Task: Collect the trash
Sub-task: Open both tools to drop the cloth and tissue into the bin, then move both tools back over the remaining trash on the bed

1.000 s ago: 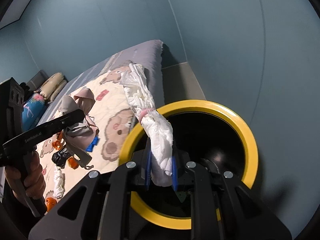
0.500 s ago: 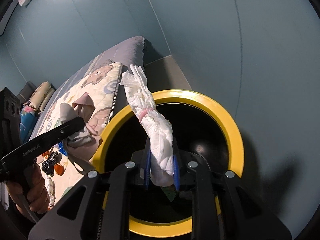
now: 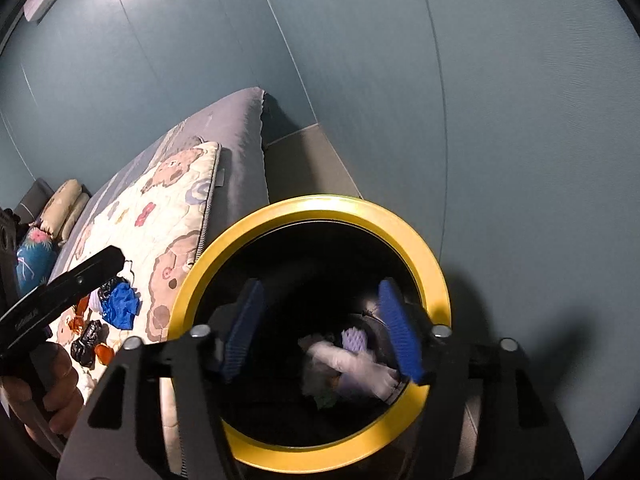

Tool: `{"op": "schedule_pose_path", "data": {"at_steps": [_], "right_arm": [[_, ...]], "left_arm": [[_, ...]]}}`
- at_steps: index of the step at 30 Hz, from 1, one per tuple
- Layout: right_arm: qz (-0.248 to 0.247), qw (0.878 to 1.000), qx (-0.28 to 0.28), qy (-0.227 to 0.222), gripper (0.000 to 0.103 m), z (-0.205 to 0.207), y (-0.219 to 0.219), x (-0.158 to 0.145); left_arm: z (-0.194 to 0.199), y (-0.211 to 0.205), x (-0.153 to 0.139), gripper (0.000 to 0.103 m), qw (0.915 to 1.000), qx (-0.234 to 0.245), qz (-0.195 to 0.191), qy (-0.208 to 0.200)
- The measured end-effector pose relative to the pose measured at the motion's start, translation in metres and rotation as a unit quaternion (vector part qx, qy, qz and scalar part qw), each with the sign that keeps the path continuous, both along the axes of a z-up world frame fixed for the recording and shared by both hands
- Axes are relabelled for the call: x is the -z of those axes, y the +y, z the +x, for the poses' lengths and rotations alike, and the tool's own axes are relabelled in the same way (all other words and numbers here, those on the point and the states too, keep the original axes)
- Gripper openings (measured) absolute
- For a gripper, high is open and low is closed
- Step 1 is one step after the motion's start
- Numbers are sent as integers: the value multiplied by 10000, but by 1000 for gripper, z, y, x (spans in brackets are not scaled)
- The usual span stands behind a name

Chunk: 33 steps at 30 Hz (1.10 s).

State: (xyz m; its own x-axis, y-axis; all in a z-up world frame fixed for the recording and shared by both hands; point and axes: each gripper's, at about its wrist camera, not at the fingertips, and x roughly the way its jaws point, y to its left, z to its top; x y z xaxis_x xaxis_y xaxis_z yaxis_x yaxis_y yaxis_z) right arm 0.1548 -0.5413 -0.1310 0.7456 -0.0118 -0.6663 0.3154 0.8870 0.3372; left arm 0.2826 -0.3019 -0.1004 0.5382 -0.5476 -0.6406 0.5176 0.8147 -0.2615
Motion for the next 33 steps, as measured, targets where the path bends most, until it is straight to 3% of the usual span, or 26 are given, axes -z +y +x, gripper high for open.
{"op": "schedule_pose_path", "data": {"at_steps": [3,6,14,18,21,33], "right_arm": [[93,9997,-120,-200,74,-2,8,-4],[141,9989,-163,-421,82,-10,16,-11],[-84,9953,-494,-831,85,-8,56,-31],[-334,9933,-701,-856,86,2,80,-40],[-203,9917,-882,-911,90,12,96,-43],[-341,9785,-1956,-558,90,62,183,-40]], "left_arm": [[-3,14,-4,94,9998,-161,5,-148],[-2,32,-7,95,9993,-294,44,-212],[1,97,-15,95,9960,-835,158,-289],[7,137,-16,95,9922,-1194,225,-294],[9,166,-17,95,9889,-1434,245,-298],[31,272,-5,95,9722,-2295,439,-158]]}}
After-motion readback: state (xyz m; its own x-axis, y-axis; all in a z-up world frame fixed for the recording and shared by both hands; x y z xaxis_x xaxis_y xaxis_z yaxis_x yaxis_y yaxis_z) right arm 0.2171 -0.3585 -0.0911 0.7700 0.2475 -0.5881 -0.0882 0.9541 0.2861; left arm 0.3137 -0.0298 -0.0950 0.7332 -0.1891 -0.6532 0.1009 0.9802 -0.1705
